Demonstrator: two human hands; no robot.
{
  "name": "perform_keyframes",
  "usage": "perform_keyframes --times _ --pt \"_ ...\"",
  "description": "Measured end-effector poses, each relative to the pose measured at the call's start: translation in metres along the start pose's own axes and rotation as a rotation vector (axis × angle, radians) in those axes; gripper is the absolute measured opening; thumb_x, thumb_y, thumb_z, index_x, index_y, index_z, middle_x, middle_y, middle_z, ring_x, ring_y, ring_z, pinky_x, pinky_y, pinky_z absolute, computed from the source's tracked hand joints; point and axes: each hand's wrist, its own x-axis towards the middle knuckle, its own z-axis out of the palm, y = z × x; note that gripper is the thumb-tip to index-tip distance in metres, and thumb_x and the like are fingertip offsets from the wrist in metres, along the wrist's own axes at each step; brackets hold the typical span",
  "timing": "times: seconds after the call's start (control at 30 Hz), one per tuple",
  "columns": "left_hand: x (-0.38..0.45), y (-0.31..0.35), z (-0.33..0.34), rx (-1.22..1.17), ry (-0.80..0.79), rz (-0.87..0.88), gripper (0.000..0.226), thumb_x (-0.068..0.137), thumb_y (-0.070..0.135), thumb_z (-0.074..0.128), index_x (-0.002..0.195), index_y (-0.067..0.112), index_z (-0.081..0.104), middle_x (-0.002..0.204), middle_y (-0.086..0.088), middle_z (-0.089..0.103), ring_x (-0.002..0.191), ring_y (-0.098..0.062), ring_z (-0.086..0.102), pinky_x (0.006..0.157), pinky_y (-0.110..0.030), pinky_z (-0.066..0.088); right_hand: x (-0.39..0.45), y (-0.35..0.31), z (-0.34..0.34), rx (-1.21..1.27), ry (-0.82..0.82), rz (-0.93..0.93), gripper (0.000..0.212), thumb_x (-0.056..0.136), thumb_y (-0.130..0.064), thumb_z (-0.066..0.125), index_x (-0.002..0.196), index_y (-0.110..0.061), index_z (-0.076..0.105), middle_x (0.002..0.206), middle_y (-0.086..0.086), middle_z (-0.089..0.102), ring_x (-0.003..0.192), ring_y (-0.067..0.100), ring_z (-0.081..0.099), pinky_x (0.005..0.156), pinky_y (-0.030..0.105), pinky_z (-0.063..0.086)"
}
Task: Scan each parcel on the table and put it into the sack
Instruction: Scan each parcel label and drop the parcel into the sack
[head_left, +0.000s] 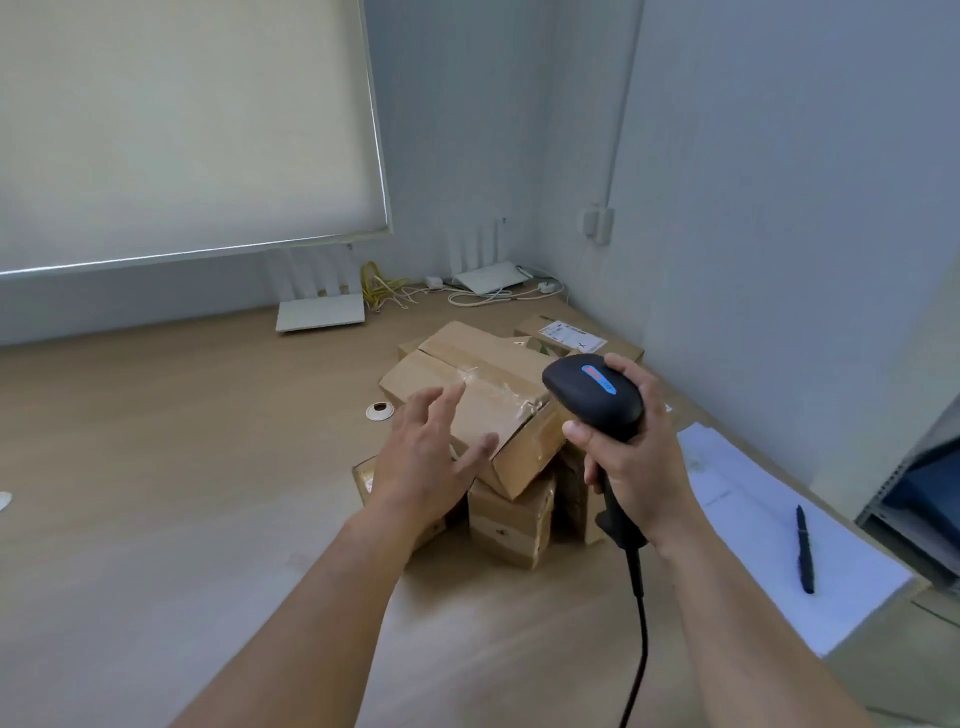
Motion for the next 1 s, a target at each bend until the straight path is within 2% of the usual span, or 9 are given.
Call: perform_keyframes --times 0.07,0.23,0.33,0.47,0.57,0.77,0.87,0.93,1.0 --pt "0.004 0.004 0.008 -0.004 -0.004 -0.076 0.073 0.09 0.058 0.047 0.15 0.031 0.018 0.153 0.002 0.022 0.142 -0.018 0.019 0.111 -0.037 0.03 0.021 0.006 -0.01 -0.012 -0.01 0.013 0.062 0.083 -0.002 0.073 0.126 -0.037 0.046 0.118 0.011 0.057 0.047 0.014 0.054 0.048 0.024 0.049" --pt "0.008 0.009 0.019 -0.044 -0.058 -0.284 0.083 0.088 0.062 0.047 0.153 0.029 0.007 0.157 -0.005 0.013 0.145 -0.021 0.01 0.113 -0.038 0.023 0.06 0.024 -0.015 -0.018 -0.046 0.056 0.062 0.082 -0.006 0.074 0.128 -0.036 0.046 0.117 0.01 0.058 0.046 0.016 0.056 0.049 0.025 0.05" --pt "0.011 0.005 0.026 -0.097 -0.111 -0.363 0.091 0.085 0.067 0.046 0.153 0.027 0.001 0.157 -0.009 0.017 0.144 -0.025 0.019 0.112 -0.041 0.026 0.07 0.034 -0.012 0.018 -0.082 0.097 0.061 0.082 -0.006 0.074 0.129 -0.033 0.046 0.12 0.01 0.056 0.045 0.013 0.056 0.047 0.025 0.05" --pt "0.013 0.009 0.031 -0.244 -0.152 -0.378 0.083 0.092 0.055 0.047 0.153 0.021 0.003 0.155 -0.006 0.025 0.139 -0.024 0.03 0.107 -0.033 0.03 0.076 0.047 -0.009 0.015 -0.124 0.132 0.066 0.081 -0.009 0.077 0.132 -0.036 0.045 0.13 0.012 0.05 0.059 0.021 0.06 0.047 0.025 0.05" --pt "0.009 0.012 0.032 -0.332 -0.142 -0.377 0.074 0.096 0.048 0.046 0.153 0.022 0.006 0.157 -0.003 0.02 0.141 -0.021 0.026 0.109 -0.03 0.026 0.071 0.048 -0.008 0.001 -0.129 0.109 0.067 0.08 -0.009 0.078 0.133 -0.034 0.045 0.133 0.012 0.047 0.072 0.026 0.059 0.046 0.024 0.051" --pt "0.0 0.001 0.029 -0.501 -0.086 -0.349 0.071 0.097 0.033 0.052 0.153 0.027 0.009 0.158 0.004 0.018 0.142 -0.018 0.025 0.114 -0.033 0.026 0.053 0.042 -0.008 -0.025 -0.153 0.093 0.065 0.084 -0.008 0.075 0.134 -0.034 0.043 0.12 -0.003 0.052 0.048 0.021 0.058 0.051 0.031 0.055" --pt "-0.003 -0.004 0.027 -0.582 -0.055 -0.364 0.074 0.096 0.024 0.055 0.153 0.027 0.008 0.145 0.007 0.031 0.129 -0.015 0.037 0.098 -0.023 0.034 0.043 0.045 -0.006 -0.011 -0.158 0.109 0.065 0.085 -0.007 0.073 0.135 -0.035 0.043 0.121 -0.01 0.051 0.047 0.019 0.059 0.051 0.033 0.056" --pt "-0.002 -0.007 0.027 -0.64 -0.038 -0.378 0.067 0.094 0.019 0.057 0.149 0.029 0.021 0.132 0.012 0.04 0.11 -0.009 0.049 0.081 -0.012 0.038 0.04 0.046 -0.005 0.001 -0.14 0.124 0.065 0.085 -0.007 0.073 0.136 -0.034 0.042 0.121 -0.008 0.051 0.045 0.02 0.058 0.051 0.034 0.056" --pt "0.001 -0.01 0.028 -0.697 -0.039 -0.431 0.05 0.092 0.018 0.059 0.135 0.029 0.037 0.122 0.01 0.05 0.095 -0.001 0.053 0.067 -0.01 0.042 0.04 0.045 -0.002 -0.007 -0.133 0.133 0.064 0.086 -0.009 0.073 0.136 -0.034 0.042 0.12 -0.005 0.053 0.045 0.021 0.059 0.052 0.03 0.056"
